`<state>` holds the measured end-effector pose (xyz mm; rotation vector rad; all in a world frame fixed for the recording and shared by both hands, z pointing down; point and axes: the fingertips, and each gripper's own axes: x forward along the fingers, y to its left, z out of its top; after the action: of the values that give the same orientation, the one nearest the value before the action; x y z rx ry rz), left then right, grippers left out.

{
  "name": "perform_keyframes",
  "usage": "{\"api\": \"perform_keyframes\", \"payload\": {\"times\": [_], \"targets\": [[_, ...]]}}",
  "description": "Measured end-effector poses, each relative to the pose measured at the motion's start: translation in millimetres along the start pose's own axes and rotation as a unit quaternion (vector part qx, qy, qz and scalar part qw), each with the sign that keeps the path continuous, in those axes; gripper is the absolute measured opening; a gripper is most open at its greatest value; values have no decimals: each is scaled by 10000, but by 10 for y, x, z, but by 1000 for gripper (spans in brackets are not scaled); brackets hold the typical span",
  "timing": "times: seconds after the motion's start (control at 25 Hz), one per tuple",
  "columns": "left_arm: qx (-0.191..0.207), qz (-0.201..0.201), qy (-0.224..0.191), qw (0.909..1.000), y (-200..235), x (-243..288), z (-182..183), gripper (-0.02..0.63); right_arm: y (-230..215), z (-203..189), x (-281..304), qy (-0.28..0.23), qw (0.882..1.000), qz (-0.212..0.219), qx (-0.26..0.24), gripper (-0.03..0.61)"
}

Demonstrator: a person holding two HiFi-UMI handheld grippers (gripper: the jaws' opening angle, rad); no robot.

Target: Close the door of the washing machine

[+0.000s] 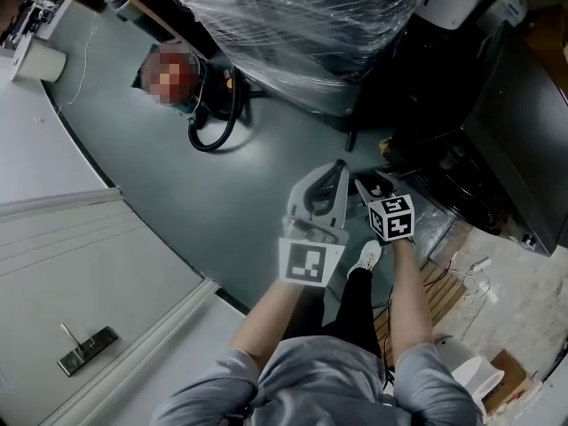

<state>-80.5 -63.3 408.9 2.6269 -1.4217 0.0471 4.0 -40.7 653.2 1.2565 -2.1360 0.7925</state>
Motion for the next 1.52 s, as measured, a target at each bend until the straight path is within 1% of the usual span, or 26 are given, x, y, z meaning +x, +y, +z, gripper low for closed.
{"api": "perform_keyframes", "payload": {"times": [0.2, 0.28, 0.36, 0.48, 0.64, 0.8, 0.96, 1.08, 1.52], "targets": [[-23, -96, 3, 10000, -139, 38, 7, -2, 42, -162, -150, 108, 9998, 12, 138, 167], [-34, -136, 11, 9999, -196, 53, 11, -2, 35, -225, -208, 159, 9998, -80, 130, 163], [-44, -170, -1, 9998, -261, 70, 16, -2, 8, -287, -272, 202, 9994, -219, 158, 131], [31, -240, -19, 9997, -348, 84, 23, -2, -1, -387, -380, 218, 9989, -339, 238, 129], [4, -303, 1, 9995, -447, 98, 20, -2, 3, -518, -517, 272, 9986, -413, 174, 127], [83, -417, -26, 9991, -575, 140, 37, -2, -44, -651, -667, 315, 9980, -529, 120, 114], [45, -487, -12, 9988, -691, 166, 28, -2, -89, -782, -805, 436, 9966, -690, -97, 109], [54, -550, 3, 9985, -785, 188, 30, -2, -153, -876, -919, 540, 9944, -881, -241, 84], [99, -898, 41, 9959, -1243, 312, 33, -2, -437, -1174, -1310, 703, 9888, -1305, -164, 69]]}}
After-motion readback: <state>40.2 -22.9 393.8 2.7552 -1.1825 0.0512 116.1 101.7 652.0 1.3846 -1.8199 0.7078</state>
